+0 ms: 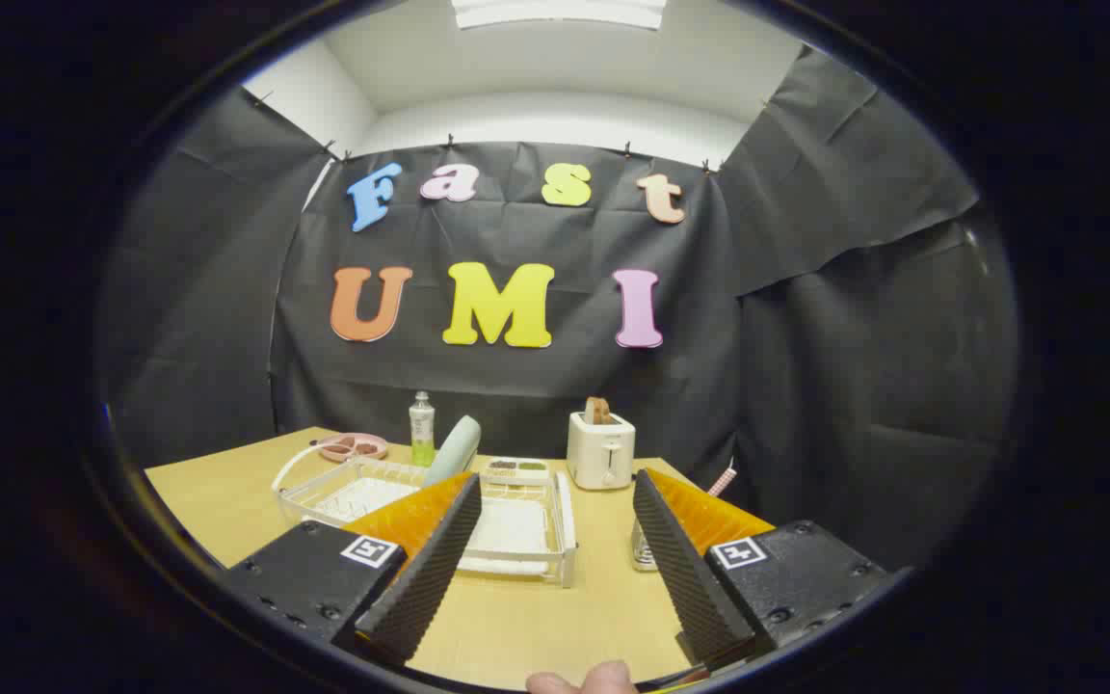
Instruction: Take the plate from the dish rack, then take the spoon from the basket and place it into the plate.
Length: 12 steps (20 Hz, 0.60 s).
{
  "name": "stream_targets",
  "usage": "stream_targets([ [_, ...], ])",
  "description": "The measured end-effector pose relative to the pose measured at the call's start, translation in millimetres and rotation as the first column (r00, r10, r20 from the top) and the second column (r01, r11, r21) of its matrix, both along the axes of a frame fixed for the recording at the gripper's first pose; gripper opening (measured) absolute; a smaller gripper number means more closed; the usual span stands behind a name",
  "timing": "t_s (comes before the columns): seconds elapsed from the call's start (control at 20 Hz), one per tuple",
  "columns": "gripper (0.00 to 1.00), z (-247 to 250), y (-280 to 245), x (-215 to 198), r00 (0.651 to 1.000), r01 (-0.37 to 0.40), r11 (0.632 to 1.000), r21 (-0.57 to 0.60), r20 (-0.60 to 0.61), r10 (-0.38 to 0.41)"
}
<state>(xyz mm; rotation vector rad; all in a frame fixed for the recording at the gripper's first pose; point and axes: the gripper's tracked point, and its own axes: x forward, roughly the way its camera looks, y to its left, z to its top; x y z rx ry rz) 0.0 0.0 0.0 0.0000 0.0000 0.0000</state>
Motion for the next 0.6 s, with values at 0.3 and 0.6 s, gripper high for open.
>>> stream_targets([
  [0.3,1.00,-5.8,-0.3,3.6,1.000,-0.002,1.000,0.009,-0.022,0.002],
  [0.6,1.00,-15.8,-0.9,10.8,0.999,0.008,1.000,0.026,-0.041,-0.007],
])
